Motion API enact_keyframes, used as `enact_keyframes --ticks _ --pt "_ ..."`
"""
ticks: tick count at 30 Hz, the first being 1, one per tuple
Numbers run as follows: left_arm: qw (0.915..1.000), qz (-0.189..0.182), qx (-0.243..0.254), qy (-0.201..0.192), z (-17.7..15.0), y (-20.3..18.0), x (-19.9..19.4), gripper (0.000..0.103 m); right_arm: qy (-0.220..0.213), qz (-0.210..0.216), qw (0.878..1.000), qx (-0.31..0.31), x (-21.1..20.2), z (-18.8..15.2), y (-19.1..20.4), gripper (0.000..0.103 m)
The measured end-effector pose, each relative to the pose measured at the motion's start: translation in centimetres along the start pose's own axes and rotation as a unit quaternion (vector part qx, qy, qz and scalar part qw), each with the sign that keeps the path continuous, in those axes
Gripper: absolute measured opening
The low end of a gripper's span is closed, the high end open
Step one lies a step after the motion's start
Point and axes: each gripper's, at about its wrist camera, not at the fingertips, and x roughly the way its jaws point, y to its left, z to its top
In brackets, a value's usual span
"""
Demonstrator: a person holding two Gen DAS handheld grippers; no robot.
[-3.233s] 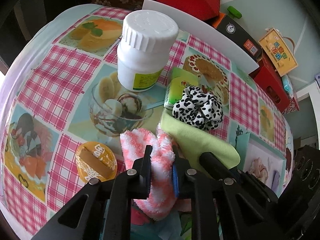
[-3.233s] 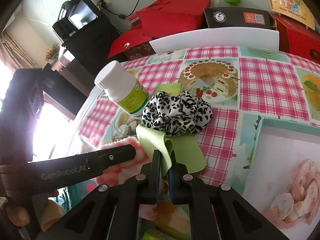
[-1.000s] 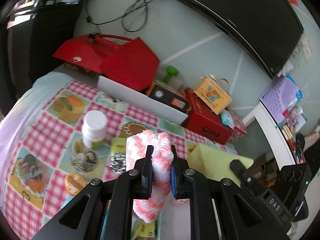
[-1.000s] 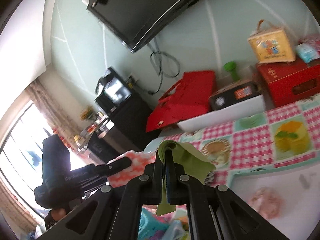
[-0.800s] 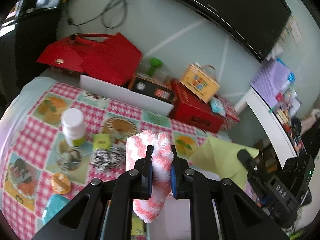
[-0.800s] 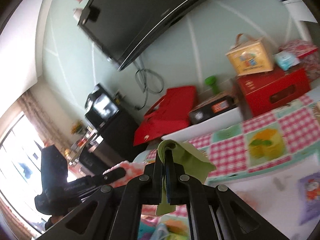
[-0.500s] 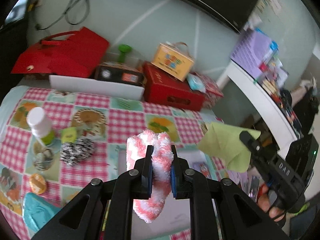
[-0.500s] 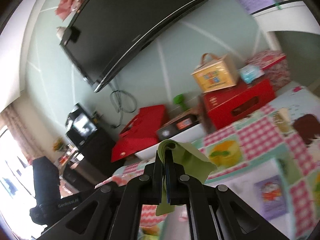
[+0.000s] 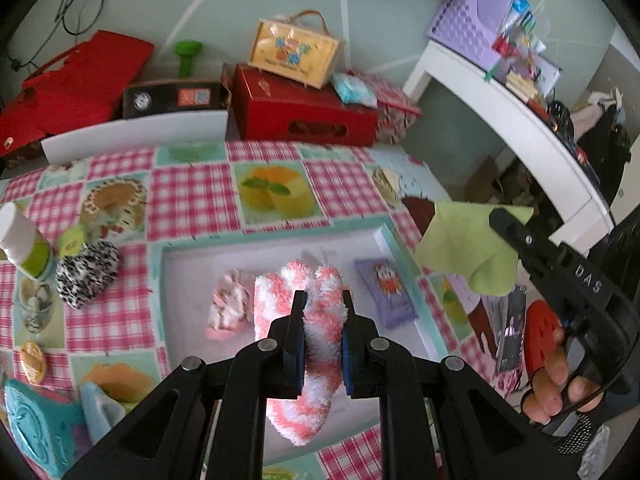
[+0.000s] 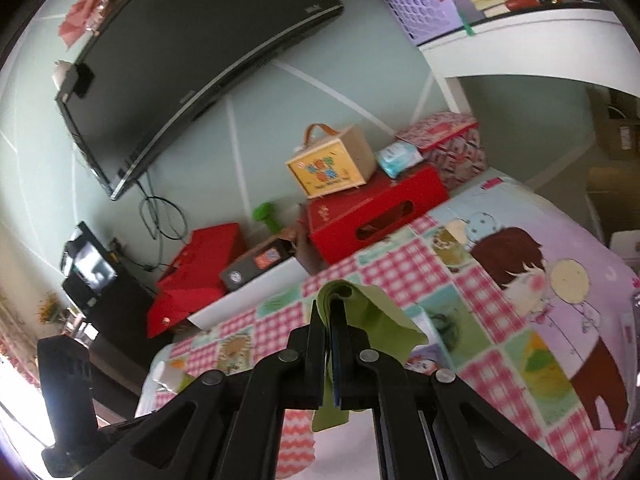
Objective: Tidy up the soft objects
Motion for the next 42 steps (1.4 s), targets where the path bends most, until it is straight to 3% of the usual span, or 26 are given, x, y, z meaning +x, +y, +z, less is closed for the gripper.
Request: enact_keyframes --ticks 7,15,23,34,42 --pt "0.9993 0.016 -0.002 0.034 -0.9 0.1 2.4 0.014 0.040 -0.040 0.998 -0.008 1.8 -0.7 -0.5 0.003" --pt "0.9960 0.059 -0.026 0.063 -1.2 2.1 4.4 0.014 0.070 -0.067 0.995 -0.036 3.5 -1.6 0.2 0.003" --pt "0.9919 0.077 -0.040 0.093 -1.8 3.4 6.2 0.014 0.107 -0.067 0.991 -0.052 5.6 -2.8 1.0 0.003" --pt "0.9880 0.078 -0.055 0.121 -2.3 4.4 7.6 0.015 0.152 -0.077 0.984 -0.050 7.7 -4.1 0.6 0.004" --pt "0.9852 0.081 -0.064 0.137 -2.3 4.9 8.4 0.025 0.198 -0.097 0.975 -0.040 9.8 -5.5 -0.7 0.006"
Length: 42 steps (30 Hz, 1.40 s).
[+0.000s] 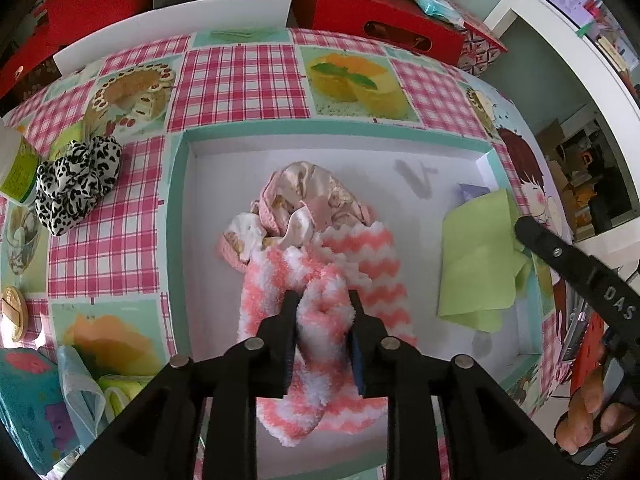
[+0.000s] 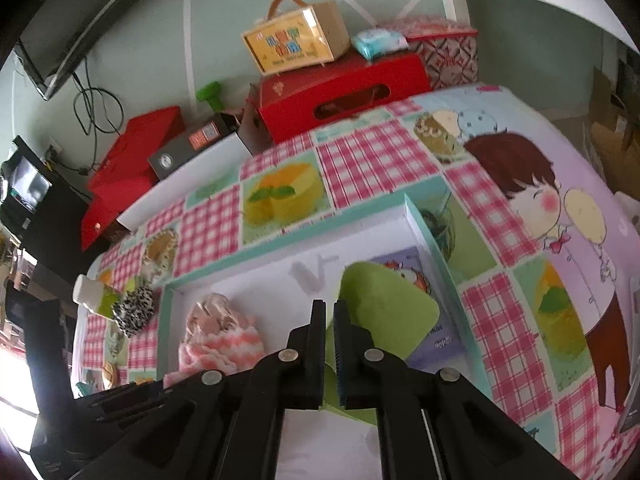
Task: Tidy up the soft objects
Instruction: 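Open the left gripper over the tray to drop the sock while the right drops the green cloth, then withdraw both open grippers from the tray toward the teal case and mask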
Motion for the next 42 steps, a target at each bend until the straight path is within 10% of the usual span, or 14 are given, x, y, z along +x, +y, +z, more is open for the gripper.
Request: enact_keyframes --ticks 16,18,28,32,38,42 --pt "0.9990 0.004 -0.006 -0.044 0.6 0.6 -3.4 0.051 -0.034 -0.011 0.999 -0.015 -2.6 0.4 1.2 0.006" --pt "0.9986 0.001 -0.009 -0.053 0.7 0.8 -4.0 0.075 -0.030 -0.014 0.999 -0.015 -2.4 0.5 1.4 0.006" --pt "0.9955 0.010 -0.033 -0.088 1.1 2.7 -5.6 0.076 -0.014 -0.043 0.998 -0.042 -1.5 0.1 2.5 0.006" --pt "0.9947 0.013 -0.046 -0.091 1.1 3.4 -5.5 0.076 -0.013 -0.062 0.997 -0.048 -1.4 0.1 2.7 0.066" --pt "0.9944 0.013 -0.063 -0.084 1.1 4.3 -4.8 0.091 -0.007 -0.089 0.994 -0.061 -0.9 0.0 3.0 0.100" --pt "0.9936 0.006 -0.070 -0.088 1.2 4.7 -4.8 0.091 -0.008 -0.093 0.994 -0.063 -0.8 0.0 2.9 0.103"
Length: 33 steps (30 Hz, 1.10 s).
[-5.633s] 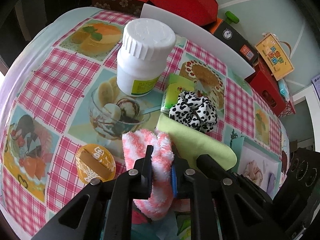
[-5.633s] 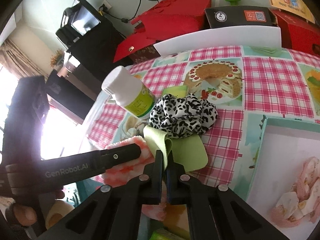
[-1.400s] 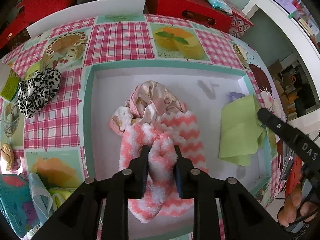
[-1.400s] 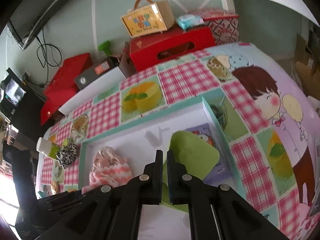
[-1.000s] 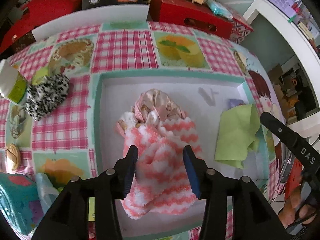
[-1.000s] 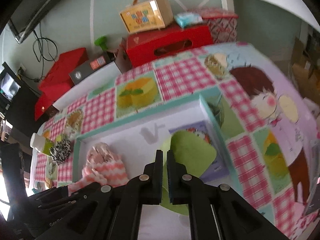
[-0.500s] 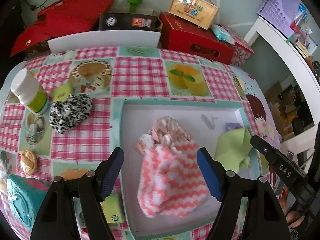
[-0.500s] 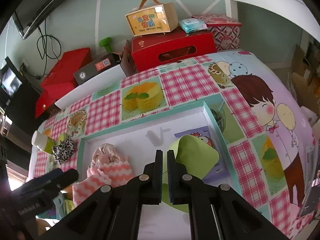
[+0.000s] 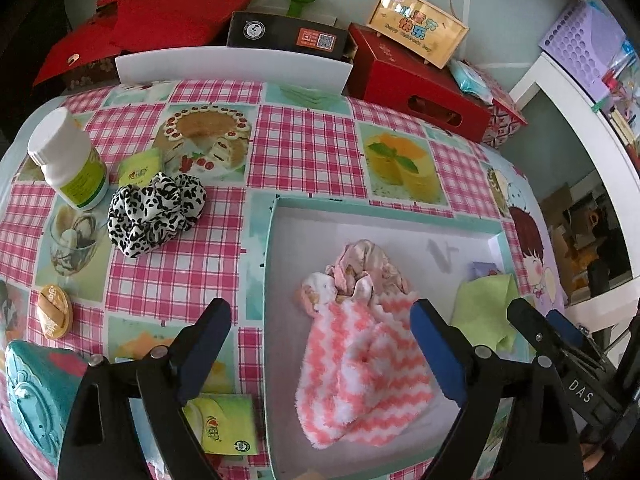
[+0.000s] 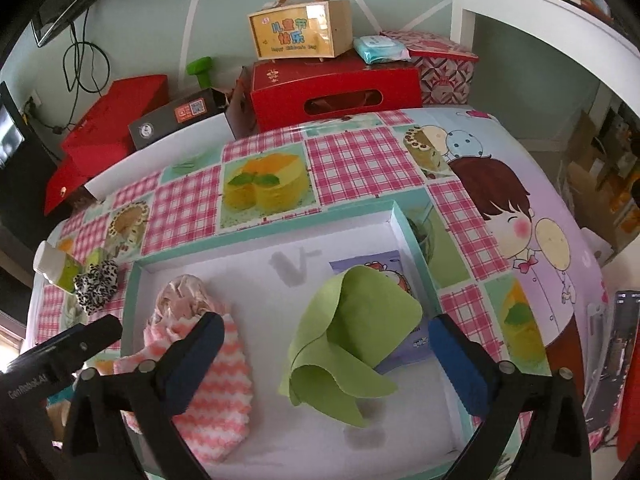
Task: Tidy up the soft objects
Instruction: 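Withdraw both open grippers from the tray toward the teal case and mask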
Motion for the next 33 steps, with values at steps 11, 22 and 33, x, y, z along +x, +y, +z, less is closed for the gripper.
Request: enact_keyframes --ticks 11,22,33 --pt "0.9999 -0.009 -0.005 -0.009 0.2 0.1 -0.3 0.091 0.002 -0.005 1.000 0.011 0.1 0.0 -0.4 0.103" --pt "0.9999 0.008 -0.011 -0.008 0.3 0.8 -0.4 0.091 0.015 -0.012 1.000 -0.013 0.7 -0.2 0.9 0.103" --pt "0.9946 0.053 -0.050 -0.074 1.6 6.2 -5.8 0.091 -0.007 0.032 0.999 -0.037 -0.6 -0.1 4.0 0.103"
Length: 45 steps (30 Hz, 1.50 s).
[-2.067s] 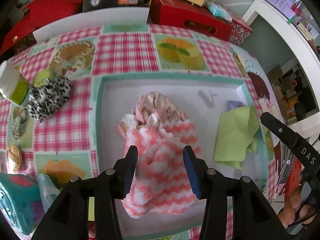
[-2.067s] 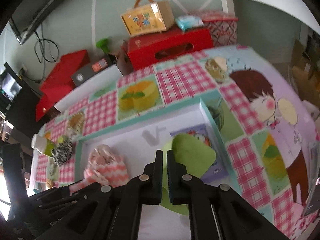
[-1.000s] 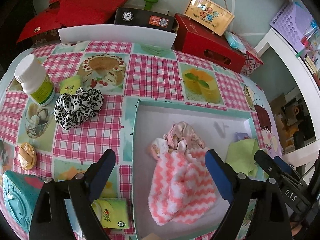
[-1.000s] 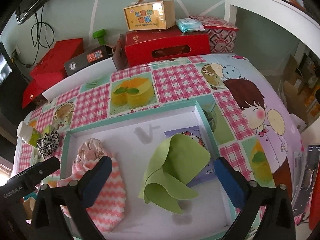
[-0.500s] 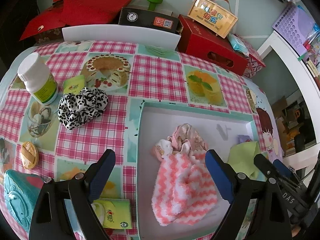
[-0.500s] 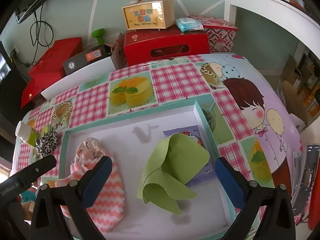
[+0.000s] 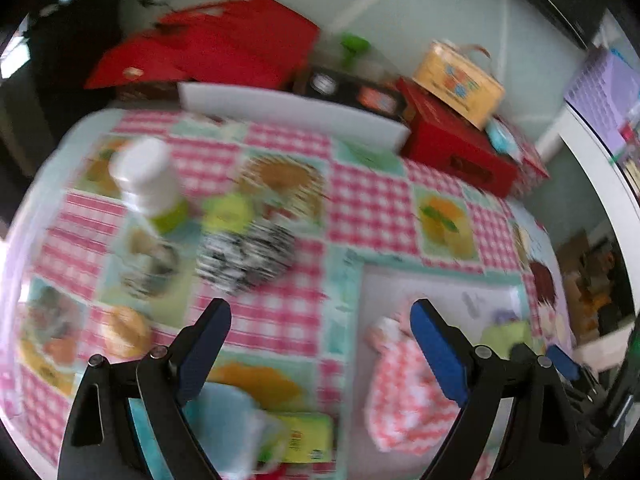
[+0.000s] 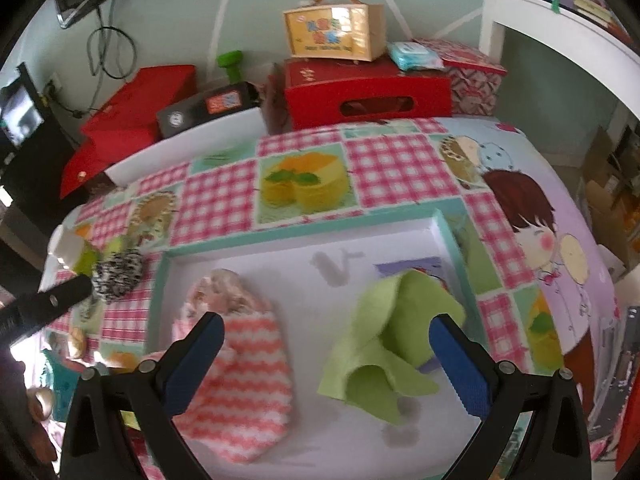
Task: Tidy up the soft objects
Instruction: 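Withdraw both open grippers from the tray toward the teal case and mask, then grasp the gold round tin with the left gripper while the right grasps the blue mask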
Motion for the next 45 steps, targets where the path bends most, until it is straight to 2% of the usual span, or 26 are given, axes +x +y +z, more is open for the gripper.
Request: enact_keyframes --ticks 4,11,21,28,35,37,45 --pt "0.9979 0.044 -0.038 -0.029 0.6 4.2 -2.2 0.091 -0.006 0.023 1.000 -0.015 -0.2 0.1 2.0 0.103" --pt "0.9891 0.101 -0.099 -0.042 0.4 10.3 -4.1 0.091 0.005 0.056 0.997 -0.048 0.0 -0.5 5.2 0.103" --pt "0.9801 0.107 -0.163 -0.038 -1.3 15.6 -5.2 0.091 0.029 0.118 0.987 -0.105 0.5 -2.2 10.8 0.103" --pt "0.9684 0.122 -0.215 -0.034 -3.1 20.0 -6.1 0.091 0.053 0.151 0.975 -0.154 0.8 -4.4 15.0 0.103" --pt "0.9586 0.133 -0.251 -0.022 -4.6 22.8 -6.0 0.091 0.073 0.179 0.961 -0.196 1.3 -6.3 18.3 0.103" --pt "0.9591 0.130 -0.251 -0.020 -4.6 22.9 -5.7 0.091 0.078 0.188 0.957 -0.208 1.4 -6.8 19.1 0.103" --pt "0.9711 0.089 -0.221 0.016 -4.3 20.7 -2.6 0.091 0.104 0.208 0.946 -0.224 2.7 -8.2 20.3 0.102"
